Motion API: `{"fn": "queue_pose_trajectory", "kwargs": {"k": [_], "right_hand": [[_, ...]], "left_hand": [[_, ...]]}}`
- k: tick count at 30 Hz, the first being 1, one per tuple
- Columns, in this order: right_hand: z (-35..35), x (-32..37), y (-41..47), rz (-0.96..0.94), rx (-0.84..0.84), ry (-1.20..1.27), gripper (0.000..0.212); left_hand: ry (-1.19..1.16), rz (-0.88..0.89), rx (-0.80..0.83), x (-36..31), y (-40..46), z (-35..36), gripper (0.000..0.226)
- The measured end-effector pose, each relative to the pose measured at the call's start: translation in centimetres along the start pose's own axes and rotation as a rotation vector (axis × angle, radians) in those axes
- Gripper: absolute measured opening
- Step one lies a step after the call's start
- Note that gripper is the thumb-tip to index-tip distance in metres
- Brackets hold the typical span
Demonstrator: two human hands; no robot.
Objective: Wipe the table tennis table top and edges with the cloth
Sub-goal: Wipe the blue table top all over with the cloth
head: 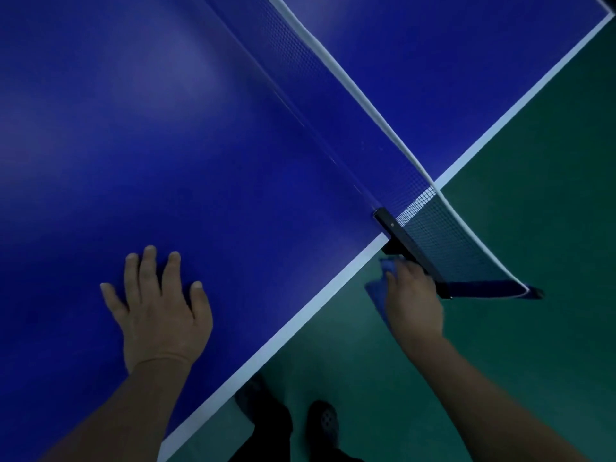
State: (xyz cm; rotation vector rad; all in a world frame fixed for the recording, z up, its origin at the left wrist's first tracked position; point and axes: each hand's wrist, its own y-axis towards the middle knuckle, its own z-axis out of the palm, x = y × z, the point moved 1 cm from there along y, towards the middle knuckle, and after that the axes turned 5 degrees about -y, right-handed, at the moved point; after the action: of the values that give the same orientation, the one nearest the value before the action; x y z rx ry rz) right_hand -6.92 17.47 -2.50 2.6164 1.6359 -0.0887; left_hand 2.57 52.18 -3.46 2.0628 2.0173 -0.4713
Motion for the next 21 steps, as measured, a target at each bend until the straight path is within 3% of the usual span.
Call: {"fn": "queue_pose_trajectory", "kwargs": {"k": [3,7,10,14,17,19,21], "right_hand": [[-1.3,-0.9,-1.3,0.008,-0.158,0.087,0.028],[-1.6,4.5,2.9,-0.118,-0.245,0.171,0.036],[0.6,4.0,5.0,-0.118,0.011,-0.036,0.04],[-0.2,-1.7,0.3,-0.062,0.223,-0.138,0.038],[-2.4,-3.2,-2.9,-0.01,0.169,0.11,0.041],[-3.2,-1.6,-0.9,0.037,0.046,0.287,0.047],[-3.0,1.5,2.8,-0.016,0.033,0.392,0.054]], "left_hand": [[-0.004,-0.009,0.003,0.0,-0.1,0.0,0.066],[0.0,-0.005,0.004,-0.1,-0.1,-0.1,0.065],[-0.001,-0.006,0.001,-0.1,-0.1,-0.1,0.065],[0.001,-0.009,-0.001,-0.1,0.0,-0.1,0.065],[-0.007,-0.009,0.004,-0.1,-0.1,-0.1,0.066],[-0.012,-0.01,0.006,-0.1,0.0,-0.1,0.066],[-0.025,-0.003,0.01,-0.1,-0.1,-0.1,0.065]]}}
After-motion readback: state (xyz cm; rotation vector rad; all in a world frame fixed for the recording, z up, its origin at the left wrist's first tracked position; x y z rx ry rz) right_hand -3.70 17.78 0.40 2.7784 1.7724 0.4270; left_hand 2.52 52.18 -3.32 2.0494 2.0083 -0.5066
